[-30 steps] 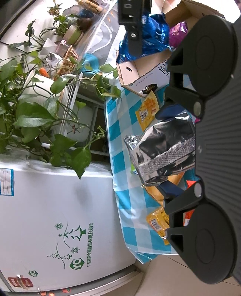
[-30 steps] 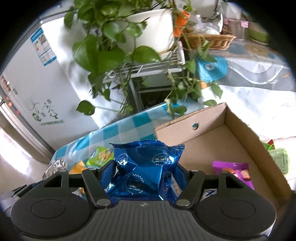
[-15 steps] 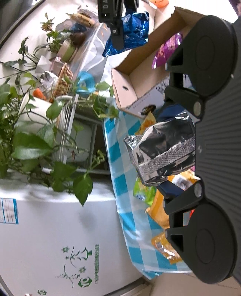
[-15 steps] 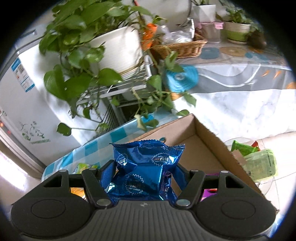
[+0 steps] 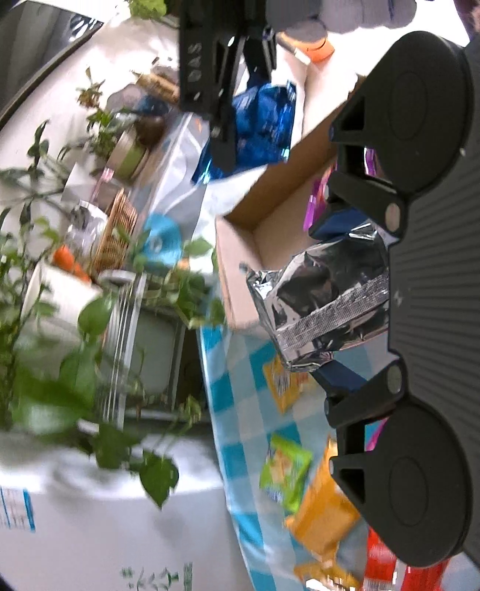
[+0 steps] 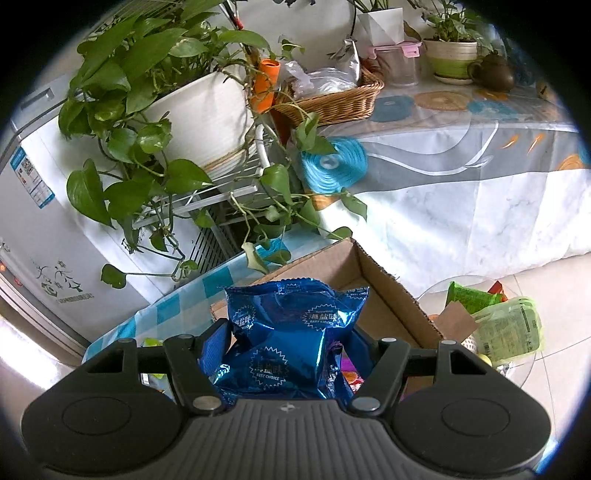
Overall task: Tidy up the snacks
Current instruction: 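Open right tool over the box to drop blue foil packet while left tool drops silver packet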
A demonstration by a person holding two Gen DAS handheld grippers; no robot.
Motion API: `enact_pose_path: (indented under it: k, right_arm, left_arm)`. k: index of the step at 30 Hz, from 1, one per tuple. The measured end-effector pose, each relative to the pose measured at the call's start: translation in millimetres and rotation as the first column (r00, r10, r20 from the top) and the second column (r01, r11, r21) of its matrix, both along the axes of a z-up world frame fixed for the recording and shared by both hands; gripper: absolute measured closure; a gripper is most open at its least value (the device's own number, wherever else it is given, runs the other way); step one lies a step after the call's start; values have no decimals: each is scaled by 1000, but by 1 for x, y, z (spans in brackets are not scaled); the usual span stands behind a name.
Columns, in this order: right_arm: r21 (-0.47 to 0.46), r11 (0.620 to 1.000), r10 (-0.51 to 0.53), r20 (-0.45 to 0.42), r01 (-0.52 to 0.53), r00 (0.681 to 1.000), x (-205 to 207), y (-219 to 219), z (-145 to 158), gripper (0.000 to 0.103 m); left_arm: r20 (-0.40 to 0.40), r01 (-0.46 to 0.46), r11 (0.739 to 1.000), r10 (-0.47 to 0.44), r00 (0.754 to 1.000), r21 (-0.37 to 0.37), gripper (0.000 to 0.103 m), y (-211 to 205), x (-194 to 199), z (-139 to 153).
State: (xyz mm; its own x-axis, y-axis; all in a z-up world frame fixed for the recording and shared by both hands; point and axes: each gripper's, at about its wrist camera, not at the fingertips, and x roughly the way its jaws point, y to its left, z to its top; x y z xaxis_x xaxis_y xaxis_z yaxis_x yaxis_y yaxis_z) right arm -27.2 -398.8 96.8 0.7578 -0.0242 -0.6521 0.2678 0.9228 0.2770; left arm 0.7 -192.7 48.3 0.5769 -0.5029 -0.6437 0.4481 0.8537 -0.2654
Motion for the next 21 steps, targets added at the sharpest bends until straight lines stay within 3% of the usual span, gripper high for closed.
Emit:
enact_pose_path:
  k: [12,21]
  right_arm:
    - [45,999,-26,-4,26,1000,-5,-29,-3,30]
    - [61,998,-23,-29,25,999,1,-36,-8,30]
  left_arm:
    - [-47,128,992,-129,991,-8,33,-70,-18,-11]
    - [-66,169,986,-168,984,11,32,-93,-25,-18]
